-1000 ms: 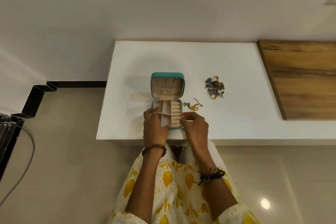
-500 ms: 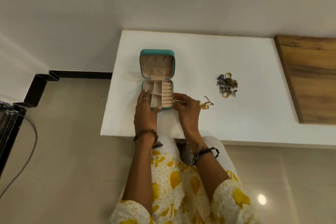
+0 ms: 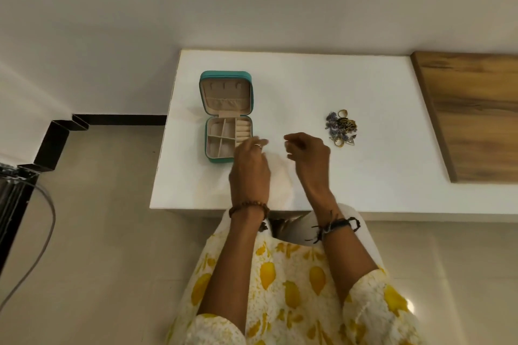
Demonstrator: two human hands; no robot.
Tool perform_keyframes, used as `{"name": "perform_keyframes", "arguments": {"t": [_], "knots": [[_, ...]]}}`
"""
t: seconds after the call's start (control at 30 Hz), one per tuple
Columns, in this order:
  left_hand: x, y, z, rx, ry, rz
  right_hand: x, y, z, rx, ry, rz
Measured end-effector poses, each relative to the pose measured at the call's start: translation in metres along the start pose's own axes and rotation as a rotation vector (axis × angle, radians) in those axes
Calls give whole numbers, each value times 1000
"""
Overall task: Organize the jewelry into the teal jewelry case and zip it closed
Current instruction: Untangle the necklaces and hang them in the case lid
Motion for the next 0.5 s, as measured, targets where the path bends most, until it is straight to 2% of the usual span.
{"name": "perform_keyframes", "arguments": {"t": [0.13,0.27,0.5], "knots": [[-29,21,3,-33,-151,5,39,8,4,-26,84,-123],[-58,29,14,-36,-252,103,50,11,4,-50,62,-203],[-70,30,28,-51,-251,166,40,17,10,-96,-27,-357]]}}
Point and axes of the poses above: each hand's wrist, its own z-axis towards the middle knuckle, its own x-axis out of the back of the hand, y = z × x, the point moved 6 cm from there along z, towards the middle knuckle, and after that the axes turned 15 degrees about z, right-handed, at the moved point
